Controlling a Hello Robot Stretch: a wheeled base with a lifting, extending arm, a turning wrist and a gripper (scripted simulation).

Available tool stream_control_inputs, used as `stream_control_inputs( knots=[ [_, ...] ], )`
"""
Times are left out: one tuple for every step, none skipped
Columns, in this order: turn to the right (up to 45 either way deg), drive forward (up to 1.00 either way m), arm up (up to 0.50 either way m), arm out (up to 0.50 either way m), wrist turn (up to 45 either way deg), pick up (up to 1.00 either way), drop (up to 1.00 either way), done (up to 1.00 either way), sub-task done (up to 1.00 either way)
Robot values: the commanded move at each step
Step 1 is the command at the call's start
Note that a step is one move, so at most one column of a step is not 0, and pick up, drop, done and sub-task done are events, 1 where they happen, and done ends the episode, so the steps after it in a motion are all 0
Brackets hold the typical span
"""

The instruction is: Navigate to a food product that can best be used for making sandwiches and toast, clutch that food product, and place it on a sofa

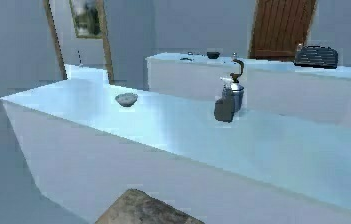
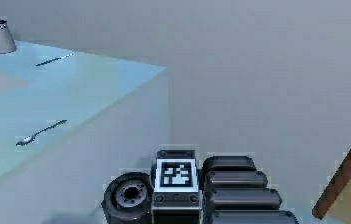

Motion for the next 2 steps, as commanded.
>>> stream_control_inputs(
  knots=[
    [-45.0,0.0,0.0,0.0,0.0,0.0,0.0,0.0,0.0],
    [-3.0,0.0,0.0,0.0,0.0,0.0,0.0,0.0,0.0]
  ],
)
